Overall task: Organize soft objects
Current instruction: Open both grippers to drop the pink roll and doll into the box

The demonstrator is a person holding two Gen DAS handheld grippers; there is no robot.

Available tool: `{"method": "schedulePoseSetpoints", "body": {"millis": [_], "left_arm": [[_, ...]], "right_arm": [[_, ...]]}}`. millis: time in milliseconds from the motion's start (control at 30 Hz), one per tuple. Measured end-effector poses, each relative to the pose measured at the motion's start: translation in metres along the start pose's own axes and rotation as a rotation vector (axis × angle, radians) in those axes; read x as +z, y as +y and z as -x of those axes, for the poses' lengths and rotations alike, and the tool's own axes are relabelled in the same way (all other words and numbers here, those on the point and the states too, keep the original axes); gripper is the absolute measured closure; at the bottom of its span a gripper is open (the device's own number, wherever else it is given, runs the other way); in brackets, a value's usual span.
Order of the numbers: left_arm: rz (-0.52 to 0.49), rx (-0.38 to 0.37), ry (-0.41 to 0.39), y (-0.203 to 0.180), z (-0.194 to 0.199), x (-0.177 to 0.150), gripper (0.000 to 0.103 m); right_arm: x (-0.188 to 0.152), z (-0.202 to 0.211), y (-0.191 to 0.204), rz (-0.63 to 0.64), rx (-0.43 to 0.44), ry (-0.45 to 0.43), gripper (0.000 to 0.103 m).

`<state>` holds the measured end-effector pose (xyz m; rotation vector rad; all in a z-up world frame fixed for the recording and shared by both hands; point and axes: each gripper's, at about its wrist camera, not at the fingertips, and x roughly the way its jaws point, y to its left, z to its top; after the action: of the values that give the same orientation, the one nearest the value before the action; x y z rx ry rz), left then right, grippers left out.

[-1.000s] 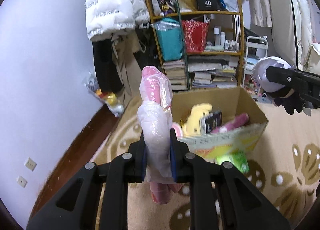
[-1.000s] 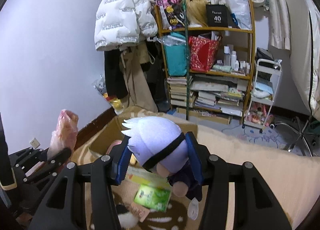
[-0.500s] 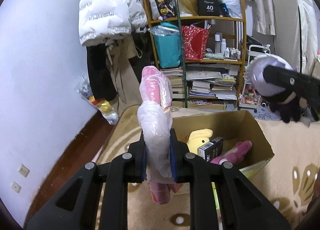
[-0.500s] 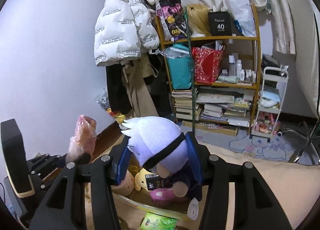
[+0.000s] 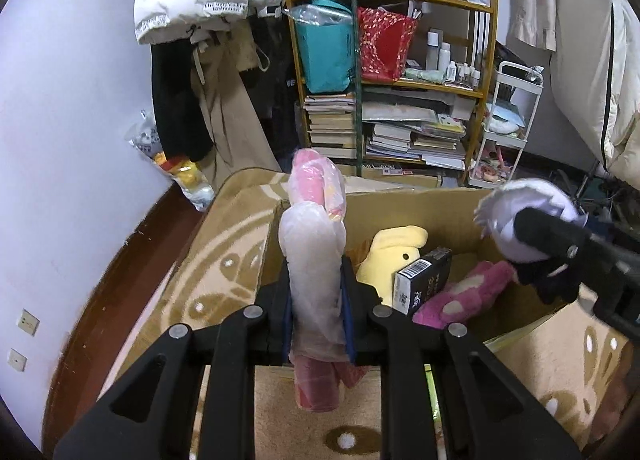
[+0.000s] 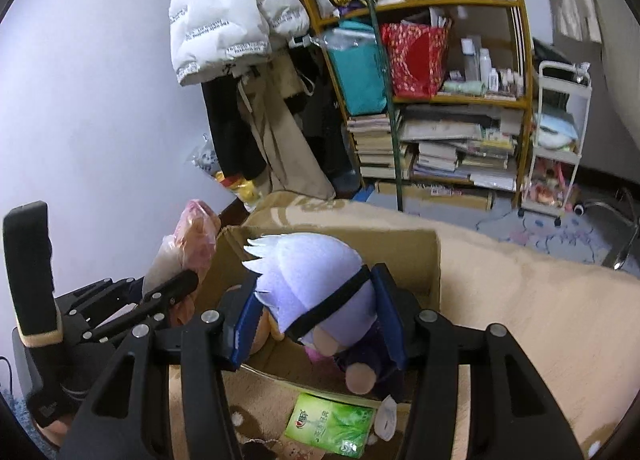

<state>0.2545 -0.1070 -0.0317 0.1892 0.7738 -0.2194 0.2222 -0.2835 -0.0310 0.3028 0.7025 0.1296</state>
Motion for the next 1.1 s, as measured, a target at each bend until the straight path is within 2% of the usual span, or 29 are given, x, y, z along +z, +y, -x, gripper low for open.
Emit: {"method": "schedulePoseSetpoints", "body": {"millis": [367,433,500,567,633,733,833,967,1100], "left_arm": [[-0.008,0.009,0.033,-0.001,-0.006,0.001,0.078],[-0.005,0.011,0.038,0.000,-0.006,0.002,0.071],[-0.010,0.032,0.032,0.000,-0.004,0.003,0.053],[-0.015,0.055,0.011,0.000,0.000,0.002,0.044],[-0.018,0.058,0.005,0.001,0.005,0.002,0.042],[-0.003,0.051,0.013,0.006,0.009,0.002,0.036],[0.020,0.047,0.017,0.011,0.017,0.002,0.034],[0.015,0.049,-0.011,0.012,0.037,-0.001,0.022],[0.006,0.047,-0.023,0.013,0.057,-0.007,0.012]], "right_arm": [[-0.003,-0.009,-0.004,-0.015,-0.006,0.038,0.044],[-0.002,-0.009,-0.005,-0.016,-0.001,0.041,0.043],[-0.002,-0.008,-0.004,-0.013,0.000,0.044,0.043],[-0.002,-0.006,-0.004,-0.011,0.006,0.044,0.038],[-0.002,-0.004,-0.003,-0.004,0.002,0.041,0.030],[0.000,0.002,0.001,0.017,-0.007,0.035,0.027],[0.001,0.011,0.003,0.016,-0.020,0.029,0.014],[0.003,0.029,0.003,-0.011,-0.024,0.001,0.002],[0.001,0.049,0.003,-0.033,-0.026,-0.027,0.000]]}}
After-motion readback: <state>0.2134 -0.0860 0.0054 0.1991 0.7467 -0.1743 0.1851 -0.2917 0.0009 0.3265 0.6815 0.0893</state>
